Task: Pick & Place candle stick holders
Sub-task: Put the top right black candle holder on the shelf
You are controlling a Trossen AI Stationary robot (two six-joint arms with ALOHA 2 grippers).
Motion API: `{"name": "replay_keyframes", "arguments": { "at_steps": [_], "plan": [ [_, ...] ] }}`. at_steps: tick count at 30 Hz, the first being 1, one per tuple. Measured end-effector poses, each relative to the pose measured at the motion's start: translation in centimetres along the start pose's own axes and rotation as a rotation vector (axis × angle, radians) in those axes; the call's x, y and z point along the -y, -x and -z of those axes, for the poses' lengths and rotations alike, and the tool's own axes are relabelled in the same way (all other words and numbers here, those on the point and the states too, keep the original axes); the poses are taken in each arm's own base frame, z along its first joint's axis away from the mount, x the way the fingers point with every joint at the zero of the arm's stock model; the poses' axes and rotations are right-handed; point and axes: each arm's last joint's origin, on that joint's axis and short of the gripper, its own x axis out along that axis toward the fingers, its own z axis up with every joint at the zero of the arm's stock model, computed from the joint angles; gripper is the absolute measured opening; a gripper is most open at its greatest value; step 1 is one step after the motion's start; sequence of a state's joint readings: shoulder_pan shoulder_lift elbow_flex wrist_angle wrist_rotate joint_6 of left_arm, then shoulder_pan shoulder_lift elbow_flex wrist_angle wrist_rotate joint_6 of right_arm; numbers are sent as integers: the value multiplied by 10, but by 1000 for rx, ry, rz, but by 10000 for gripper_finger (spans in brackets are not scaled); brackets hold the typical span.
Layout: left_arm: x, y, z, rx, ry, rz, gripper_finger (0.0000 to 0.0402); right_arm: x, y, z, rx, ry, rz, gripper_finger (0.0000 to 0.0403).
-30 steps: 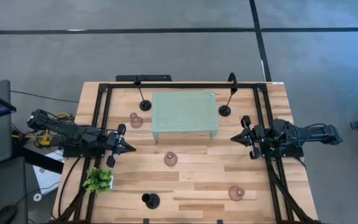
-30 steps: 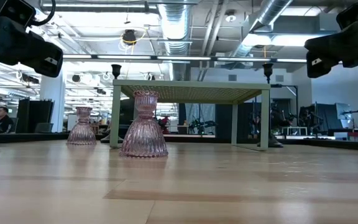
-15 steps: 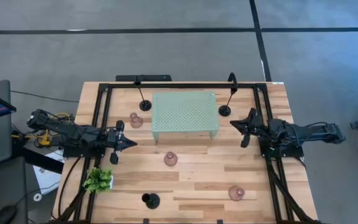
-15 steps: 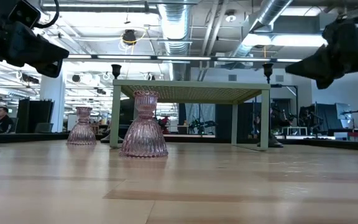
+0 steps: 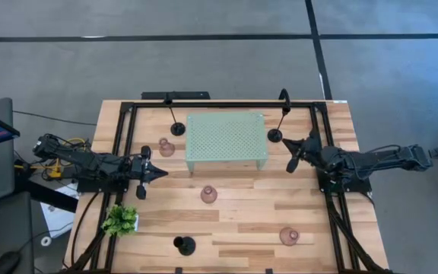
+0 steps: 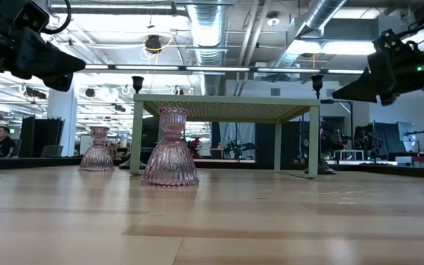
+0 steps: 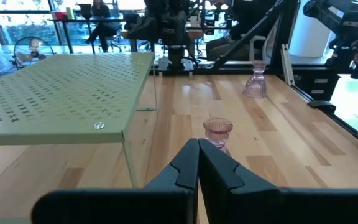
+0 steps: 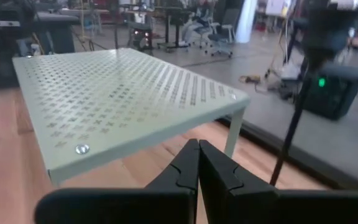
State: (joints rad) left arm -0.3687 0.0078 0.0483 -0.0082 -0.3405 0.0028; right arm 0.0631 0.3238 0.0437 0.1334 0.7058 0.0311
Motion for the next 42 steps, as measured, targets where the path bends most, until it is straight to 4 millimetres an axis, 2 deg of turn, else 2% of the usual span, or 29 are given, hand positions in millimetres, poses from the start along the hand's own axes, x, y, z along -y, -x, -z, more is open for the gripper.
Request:
{"name": "replay_keyframes", "arguments": {
  "at_steps": [5, 15, 19, 24, 35, 42],
  "plan": [
    [0, 0, 0, 0, 0, 0, 8, -1, -2, -6, 46, 61, 7, 31],
    [0, 0, 0, 0, 0, 0, 8, 11, -12, -7, 41, -24, 183, 183],
    [0, 0, 0, 0, 0, 0, 8, 14, -15, -6, 34, -31, 194, 221],
    [0, 0, 0, 1, 0, 0, 8, 16, -20, -9, 58, -54, 172, 224],
    [0, 0, 0, 1, 0, 0, 8, 20, -33, -5, 36, -63, 224, 173],
    [0, 0, 0, 1, 0, 0, 8, 23, -43, -6, 61, -82, 257, 159]
  ]
}}
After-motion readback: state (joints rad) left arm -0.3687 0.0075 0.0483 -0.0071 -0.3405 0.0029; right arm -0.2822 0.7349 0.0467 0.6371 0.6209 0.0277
